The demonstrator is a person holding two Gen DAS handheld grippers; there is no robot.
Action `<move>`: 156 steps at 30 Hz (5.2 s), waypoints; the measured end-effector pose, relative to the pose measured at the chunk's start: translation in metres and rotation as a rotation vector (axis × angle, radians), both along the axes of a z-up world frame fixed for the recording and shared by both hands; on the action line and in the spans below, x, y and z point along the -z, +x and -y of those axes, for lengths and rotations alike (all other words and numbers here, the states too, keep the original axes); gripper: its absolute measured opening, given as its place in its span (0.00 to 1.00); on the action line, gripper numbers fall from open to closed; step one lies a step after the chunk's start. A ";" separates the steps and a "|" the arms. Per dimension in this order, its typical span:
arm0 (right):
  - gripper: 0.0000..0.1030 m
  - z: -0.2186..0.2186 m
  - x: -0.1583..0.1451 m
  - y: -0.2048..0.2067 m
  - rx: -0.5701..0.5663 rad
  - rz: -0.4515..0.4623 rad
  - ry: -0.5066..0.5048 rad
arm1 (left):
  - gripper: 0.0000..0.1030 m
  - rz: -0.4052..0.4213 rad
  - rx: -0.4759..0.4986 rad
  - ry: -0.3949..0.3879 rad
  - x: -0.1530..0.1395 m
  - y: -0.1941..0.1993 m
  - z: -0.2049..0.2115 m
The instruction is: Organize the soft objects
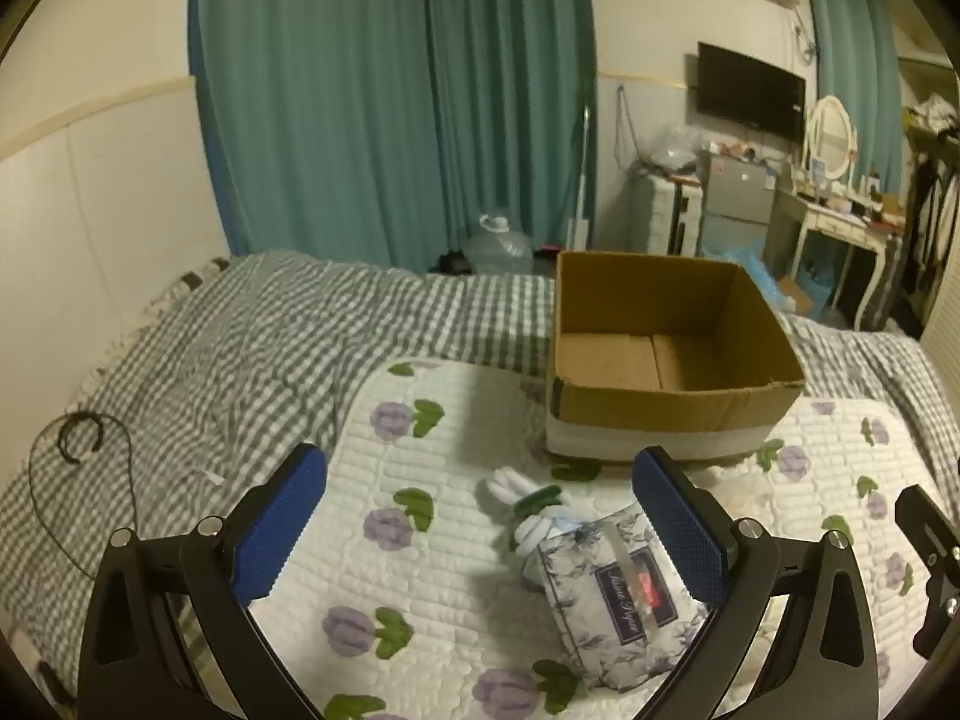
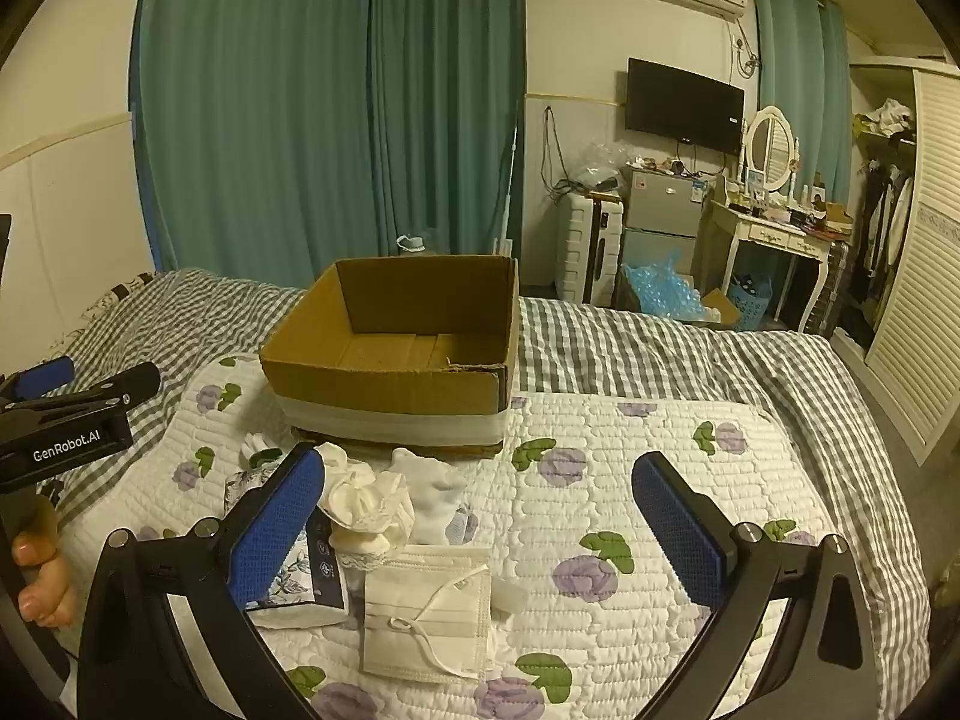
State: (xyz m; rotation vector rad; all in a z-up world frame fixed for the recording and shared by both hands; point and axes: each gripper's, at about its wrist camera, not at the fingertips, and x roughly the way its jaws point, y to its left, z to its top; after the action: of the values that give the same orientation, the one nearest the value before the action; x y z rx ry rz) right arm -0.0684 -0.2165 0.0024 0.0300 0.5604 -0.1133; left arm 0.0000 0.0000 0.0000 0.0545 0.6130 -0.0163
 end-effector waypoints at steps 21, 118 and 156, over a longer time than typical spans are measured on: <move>1.00 0.000 -0.001 -0.001 0.001 0.008 -0.005 | 1.00 0.017 -0.011 0.017 -0.002 0.000 -0.008; 1.00 0.039 0.079 0.016 -0.094 -0.124 0.052 | 1.00 -0.231 0.176 0.003 0.073 0.022 0.048; 0.06 -0.005 0.142 0.003 -0.225 -0.322 0.137 | 0.69 -0.344 0.197 0.071 0.108 0.012 0.027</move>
State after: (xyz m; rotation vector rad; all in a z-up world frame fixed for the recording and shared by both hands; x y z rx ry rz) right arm -0.0650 -0.2118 -0.1392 0.0830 0.8880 0.1425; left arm 0.0117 -0.0271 -0.1075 0.1831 0.9508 -0.1981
